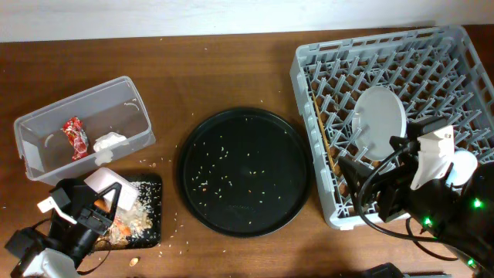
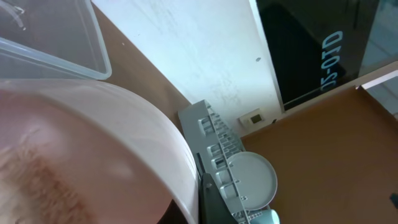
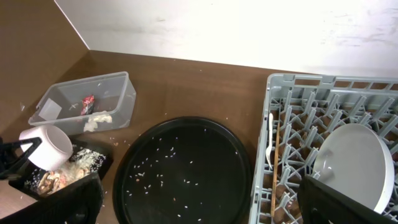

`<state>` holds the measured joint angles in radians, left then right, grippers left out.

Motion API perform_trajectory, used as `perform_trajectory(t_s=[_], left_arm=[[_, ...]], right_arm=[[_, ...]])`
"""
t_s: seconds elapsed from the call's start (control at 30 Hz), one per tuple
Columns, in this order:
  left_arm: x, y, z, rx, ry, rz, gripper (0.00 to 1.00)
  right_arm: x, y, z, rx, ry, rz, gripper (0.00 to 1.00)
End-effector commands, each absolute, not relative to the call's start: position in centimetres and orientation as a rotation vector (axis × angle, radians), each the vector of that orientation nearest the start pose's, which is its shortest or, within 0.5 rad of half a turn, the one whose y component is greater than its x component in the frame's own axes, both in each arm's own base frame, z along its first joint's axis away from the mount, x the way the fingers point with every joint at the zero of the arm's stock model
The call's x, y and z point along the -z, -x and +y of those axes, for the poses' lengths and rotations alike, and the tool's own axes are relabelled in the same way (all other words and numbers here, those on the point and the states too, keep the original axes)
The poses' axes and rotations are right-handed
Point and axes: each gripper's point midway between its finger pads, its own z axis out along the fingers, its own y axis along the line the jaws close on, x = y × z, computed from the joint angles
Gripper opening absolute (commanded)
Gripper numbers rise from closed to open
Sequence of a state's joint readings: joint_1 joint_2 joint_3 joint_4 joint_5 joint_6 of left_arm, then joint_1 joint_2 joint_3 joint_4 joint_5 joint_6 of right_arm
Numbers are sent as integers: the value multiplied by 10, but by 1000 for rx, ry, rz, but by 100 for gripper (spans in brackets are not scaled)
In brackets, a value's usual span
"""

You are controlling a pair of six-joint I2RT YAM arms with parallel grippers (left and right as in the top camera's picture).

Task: Sort waste into correct bins and load items into the dishwasher rack
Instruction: 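Grasp the food bowl with the left gripper and tip contents onto the black tray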

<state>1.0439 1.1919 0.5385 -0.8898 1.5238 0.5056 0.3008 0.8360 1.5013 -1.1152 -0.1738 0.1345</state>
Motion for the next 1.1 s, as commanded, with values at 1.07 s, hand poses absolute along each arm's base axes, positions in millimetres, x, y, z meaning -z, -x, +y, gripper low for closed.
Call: perform_trajectory(t_s=[1.07], left_arm=[[-181,-232,29,1087,251,1791,0]], right_arm=[[-404,-199,92,-445,275,2017,99]])
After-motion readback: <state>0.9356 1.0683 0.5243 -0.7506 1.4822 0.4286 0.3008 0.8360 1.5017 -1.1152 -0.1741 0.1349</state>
